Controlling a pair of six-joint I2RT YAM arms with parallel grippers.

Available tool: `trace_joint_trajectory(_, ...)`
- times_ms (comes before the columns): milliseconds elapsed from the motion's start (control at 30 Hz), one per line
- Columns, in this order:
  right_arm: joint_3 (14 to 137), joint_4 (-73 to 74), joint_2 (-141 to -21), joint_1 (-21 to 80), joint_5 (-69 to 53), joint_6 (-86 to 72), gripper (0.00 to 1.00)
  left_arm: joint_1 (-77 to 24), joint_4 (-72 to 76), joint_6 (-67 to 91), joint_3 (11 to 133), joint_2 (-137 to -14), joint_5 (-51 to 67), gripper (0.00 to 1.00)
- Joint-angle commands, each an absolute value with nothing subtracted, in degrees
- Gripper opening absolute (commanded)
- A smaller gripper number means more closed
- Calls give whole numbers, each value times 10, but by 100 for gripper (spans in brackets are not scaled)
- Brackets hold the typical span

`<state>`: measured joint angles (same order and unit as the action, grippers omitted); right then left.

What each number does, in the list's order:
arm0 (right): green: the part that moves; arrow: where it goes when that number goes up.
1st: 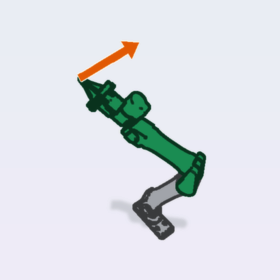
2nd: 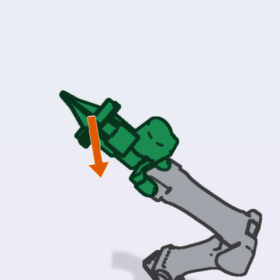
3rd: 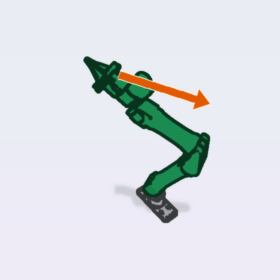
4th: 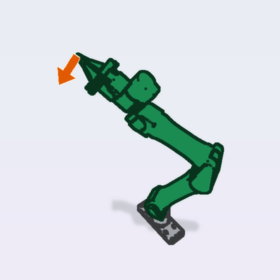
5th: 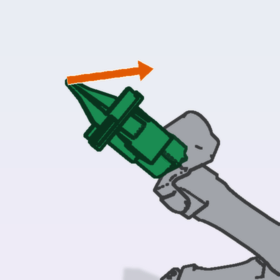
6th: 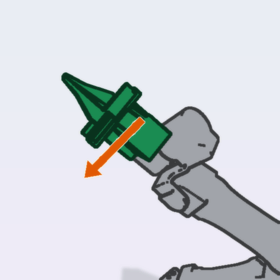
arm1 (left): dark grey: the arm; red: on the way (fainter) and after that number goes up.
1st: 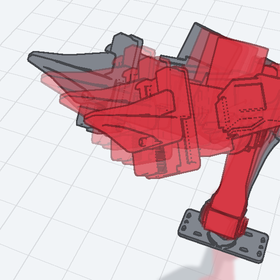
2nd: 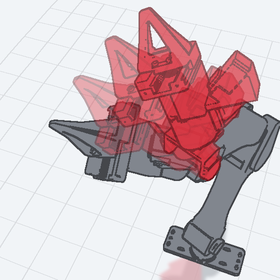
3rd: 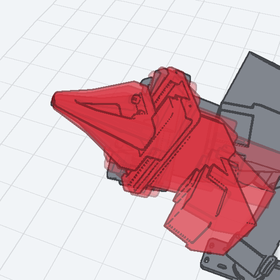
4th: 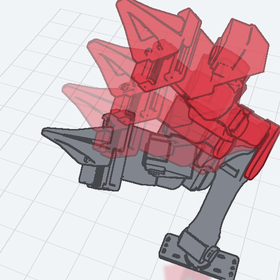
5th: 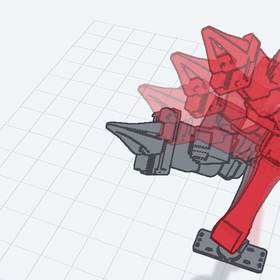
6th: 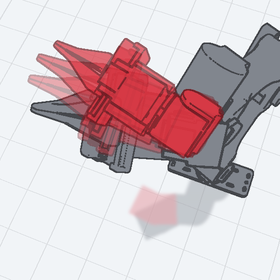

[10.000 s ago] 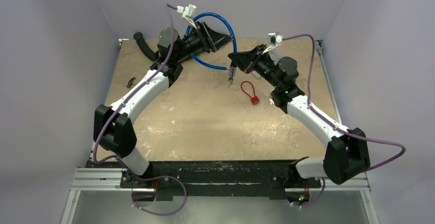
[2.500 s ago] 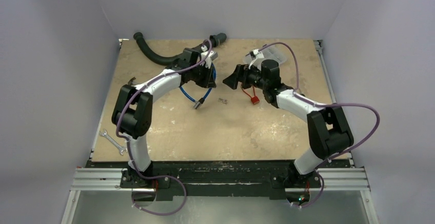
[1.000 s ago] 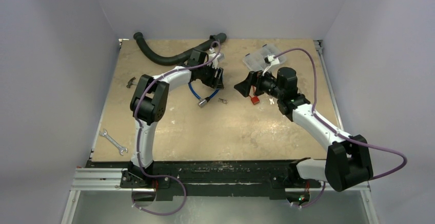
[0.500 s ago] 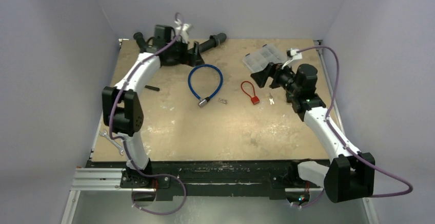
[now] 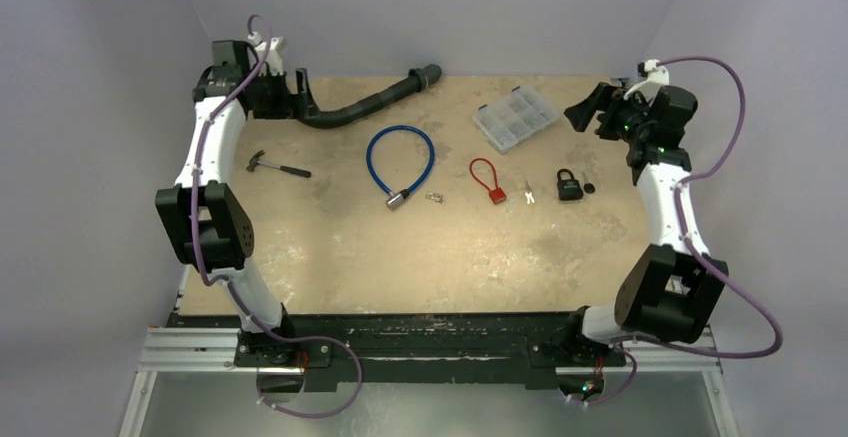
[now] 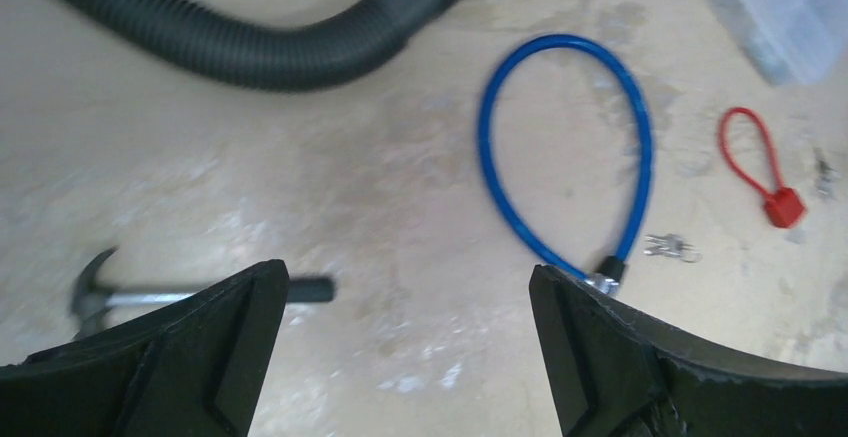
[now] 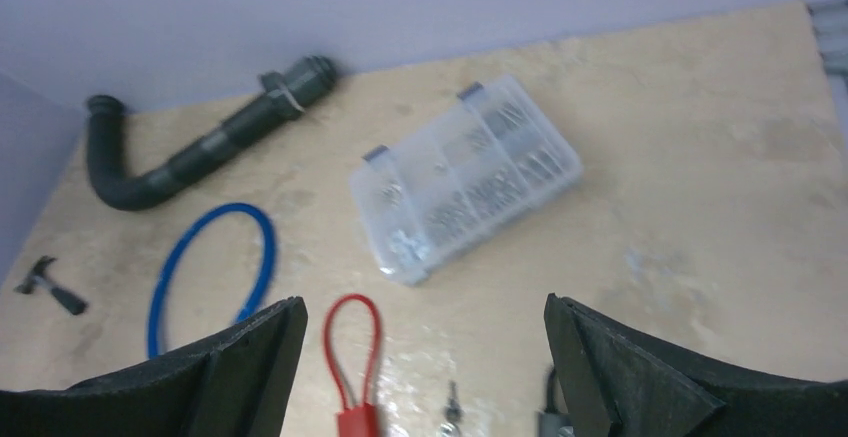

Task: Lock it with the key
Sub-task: Reset both arms

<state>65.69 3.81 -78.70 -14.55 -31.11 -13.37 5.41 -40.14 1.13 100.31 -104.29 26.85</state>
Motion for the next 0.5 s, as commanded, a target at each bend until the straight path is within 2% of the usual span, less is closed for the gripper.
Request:
trace_joint_trajectory(0, 703, 122, -836, -190, -333, -59, 99, 106, -451, -47, 1007, -1051, 220, 100)
trace_joint_trajectory(267, 714, 156, -878, -215, -313, 36, 99, 150, -426, -68, 935, -1048, 177, 100)
trace_joint_trajectory(467, 701, 158, -881, -217, -305, 58, 99, 152, -416, -70, 929, -1055, 156, 100)
